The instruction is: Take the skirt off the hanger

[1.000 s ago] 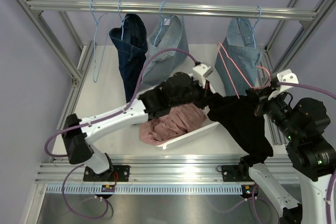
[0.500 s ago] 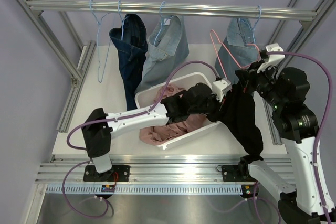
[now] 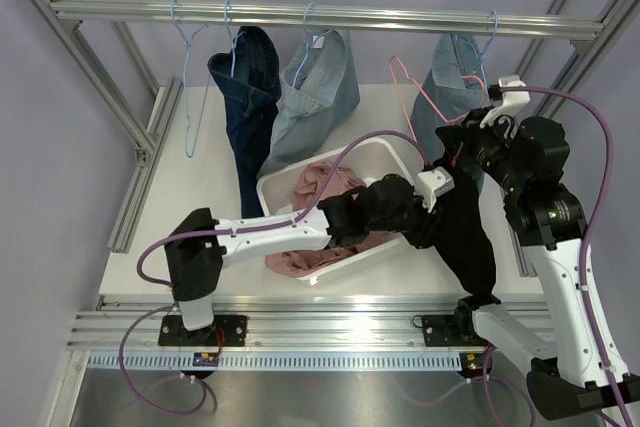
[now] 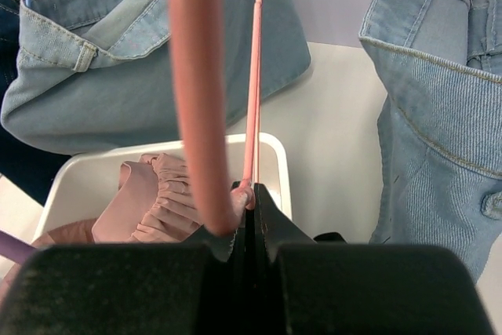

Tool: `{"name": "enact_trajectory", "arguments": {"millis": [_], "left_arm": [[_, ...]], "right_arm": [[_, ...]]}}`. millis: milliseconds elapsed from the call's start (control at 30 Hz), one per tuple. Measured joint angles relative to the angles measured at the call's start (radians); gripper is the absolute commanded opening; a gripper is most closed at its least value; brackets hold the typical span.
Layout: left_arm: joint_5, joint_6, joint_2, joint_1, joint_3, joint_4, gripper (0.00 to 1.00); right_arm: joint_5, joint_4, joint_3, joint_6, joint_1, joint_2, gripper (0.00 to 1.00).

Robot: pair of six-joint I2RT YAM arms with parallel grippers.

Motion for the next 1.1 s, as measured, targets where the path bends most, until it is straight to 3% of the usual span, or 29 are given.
{"name": "enact_trajectory", "arguments": {"millis": [33, 133, 200, 433, 600, 767, 1100], "left_arm": [[-0.001, 0.005, -0.006, 0.000, -0.011, 0.002, 0.57], [-0.014, 0.018, -0.049, 0.000, -0.054, -0.001, 0.79], [-0.025, 0.033, -0.089, 0.001, -0.070, -0.012, 0.83], [-0.063, 0.024, -0.290, 0.022, -0.075, -0.052, 0.84], [-0.070, -0.106, -0.375, 0.115, -0.084, -0.013, 0.82], [-0.094, -0.288, -0.373, 0.191, -0.104, 0.055, 0.79], [-0.180, -0.592, -0.254, 0.198, -0.095, 0.130, 0.73]], "right_arm": [[0.000, 0.000, 0.000, -0.005, 0.000, -0.002, 0.00], [-0.001, -0.001, 0.000, -0.033, 0.000, -0.010, 0.00], [-0.002, -0.001, -0.003, -0.063, 0.000, -0.023, 0.00], [-0.055, -0.008, -0.036, -0.212, -0.004, -0.102, 0.00], [-0.159, -0.058, -0.071, -0.352, -0.006, -0.147, 0.00], [-0.257, -0.113, -0.120, -0.449, -0.007, -0.172, 0.00], [-0.402, -0.149, -0.128, -0.499, -0.007, -0.189, 0.00]]}}
